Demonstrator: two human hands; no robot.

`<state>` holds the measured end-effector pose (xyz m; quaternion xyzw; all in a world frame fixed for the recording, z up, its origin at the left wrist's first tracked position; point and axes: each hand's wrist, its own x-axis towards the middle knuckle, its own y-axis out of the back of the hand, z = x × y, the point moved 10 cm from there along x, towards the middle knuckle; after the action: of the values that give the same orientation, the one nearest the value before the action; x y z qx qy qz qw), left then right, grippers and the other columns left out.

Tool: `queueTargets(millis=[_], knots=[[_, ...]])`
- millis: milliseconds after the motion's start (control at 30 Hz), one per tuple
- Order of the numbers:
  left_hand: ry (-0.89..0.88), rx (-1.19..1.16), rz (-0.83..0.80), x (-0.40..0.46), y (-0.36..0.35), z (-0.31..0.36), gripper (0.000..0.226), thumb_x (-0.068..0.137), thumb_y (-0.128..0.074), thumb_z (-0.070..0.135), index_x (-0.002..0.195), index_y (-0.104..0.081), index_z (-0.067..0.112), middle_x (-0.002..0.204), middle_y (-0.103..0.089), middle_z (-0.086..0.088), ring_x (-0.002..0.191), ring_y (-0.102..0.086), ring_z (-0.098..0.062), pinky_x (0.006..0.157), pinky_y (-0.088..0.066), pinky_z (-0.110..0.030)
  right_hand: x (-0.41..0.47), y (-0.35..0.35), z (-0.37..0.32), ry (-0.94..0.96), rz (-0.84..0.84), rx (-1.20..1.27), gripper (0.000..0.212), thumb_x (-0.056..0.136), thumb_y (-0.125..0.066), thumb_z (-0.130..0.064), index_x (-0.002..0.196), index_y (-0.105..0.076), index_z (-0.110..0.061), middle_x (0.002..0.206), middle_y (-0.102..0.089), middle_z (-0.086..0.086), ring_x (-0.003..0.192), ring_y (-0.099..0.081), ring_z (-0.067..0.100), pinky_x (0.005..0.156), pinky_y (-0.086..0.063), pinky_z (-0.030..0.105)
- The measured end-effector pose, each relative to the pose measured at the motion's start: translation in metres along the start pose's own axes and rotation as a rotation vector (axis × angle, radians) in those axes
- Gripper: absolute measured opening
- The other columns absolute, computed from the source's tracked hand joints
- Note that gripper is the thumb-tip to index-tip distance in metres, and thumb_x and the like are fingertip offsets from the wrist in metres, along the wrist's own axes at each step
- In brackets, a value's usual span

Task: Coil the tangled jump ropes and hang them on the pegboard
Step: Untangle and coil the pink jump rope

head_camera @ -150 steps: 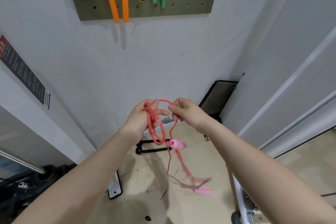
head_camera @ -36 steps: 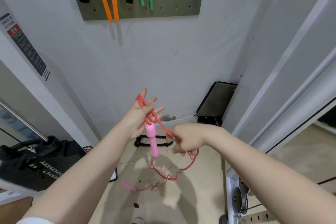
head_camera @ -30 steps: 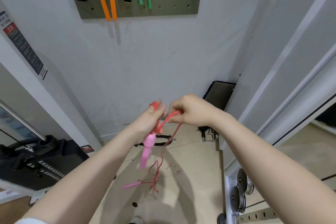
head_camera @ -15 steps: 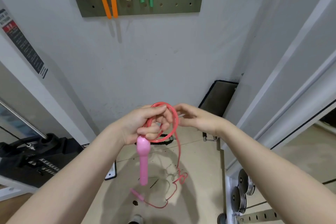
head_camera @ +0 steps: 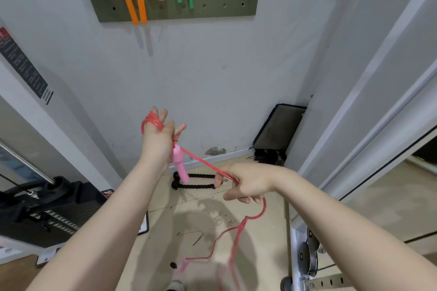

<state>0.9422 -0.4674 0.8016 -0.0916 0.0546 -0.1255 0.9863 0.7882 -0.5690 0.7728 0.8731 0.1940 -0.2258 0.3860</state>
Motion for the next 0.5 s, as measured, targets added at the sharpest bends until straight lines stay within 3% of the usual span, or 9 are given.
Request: queueTargets(millis=[100, 200, 300, 400, 433, 500], knots=[[-0.016, 0.507, -0.170, -0.011, -0.025, -0.019, 0.061, 0.099, -0.043, 0.024, 0.150, -0.011, 0.018, 0.119, -0.054, -0.012, 0.053, -0.062, -0.012, 0.047, -0.051, -0.021, -0.011, 0.049, -0.038, 0.196, 0.305, -0.121, 0.010, 0.090, -0.057, -0.020, 0.096, -0.062, -0.013, 0.056, -0.049, -0.008, 0.039, -0.047, 0.003, 0.048, -0.042, 0.018], [0.239, 0.349, -0.454, -0.054, -0.061, -0.046, 0.060, 0.094, -0.032, 0.051, 0.139, -0.031, 0.011, 0.081, -0.067, -0.019, 0.044, -0.055, -0.021, 0.045, -0.049, -0.025, -0.029, 0.102, -0.044, 0.291, 0.665, -0.102, 0.012, 0.088, -0.062, -0.019, 0.089, -0.069, -0.009, 0.058, -0.057, -0.004, 0.048, -0.049, 0.002, 0.054, -0.036, 0.014], [0.446, 0.211, -0.910, -0.106, -0.094, -0.041, 0.077, 0.081, -0.025, 0.071, 0.128, -0.051, 0.016, 0.056, -0.065, -0.011, 0.030, -0.038, -0.009, 0.045, -0.039, -0.019, -0.037, 0.125, -0.012, 0.283, 0.824, 0.203, 0.016, 0.080, -0.072, -0.021, 0.073, -0.063, -0.010, 0.060, -0.053, 0.009, 0.054, -0.041, 0.008, 0.057, -0.035, 0.025], [0.414, -0.146, -1.324, -0.138, -0.113, 0.001, 0.052, 0.084, -0.055, 0.052, 0.124, -0.060, 0.019, 0.059, -0.066, 0.001, 0.031, -0.041, 0.003, 0.048, -0.034, -0.013, -0.014, 0.092, 0.011, 0.278, 0.582, 0.463, 0.016, 0.088, -0.063, -0.016, 0.074, -0.059, -0.009, 0.066, -0.051, 0.017, 0.063, -0.045, 0.019, 0.059, -0.038, 0.031], [0.391, -0.285, -1.380, -0.139, -0.115, 0.015, 0.046, 0.088, -0.056, 0.040, 0.128, -0.056, 0.018, 0.068, -0.069, -0.001, 0.034, -0.044, 0.004, 0.052, -0.037, -0.012, -0.004, 0.074, 0.010, 0.275, 0.458, 0.490, 0.016, 0.091, -0.057, -0.015, 0.081, -0.061, -0.003, 0.071, -0.052, 0.024, 0.067, -0.048, 0.022, 0.061, -0.041, 0.031], [0.410, -0.534, -1.300, -0.122, -0.115, 0.027, 0.046, 0.090, -0.058, 0.020, 0.134, -0.049, 0.013, 0.093, -0.071, -0.010, 0.036, -0.038, 0.000, 0.061, -0.049, -0.015, 0.011, 0.039, 0.012, 0.219, 0.263, 0.424, 0.019, 0.093, -0.056, -0.017, 0.081, -0.059, -0.002, 0.068, -0.051, 0.023, 0.063, -0.050, 0.022, 0.059, -0.044, 0.029]])
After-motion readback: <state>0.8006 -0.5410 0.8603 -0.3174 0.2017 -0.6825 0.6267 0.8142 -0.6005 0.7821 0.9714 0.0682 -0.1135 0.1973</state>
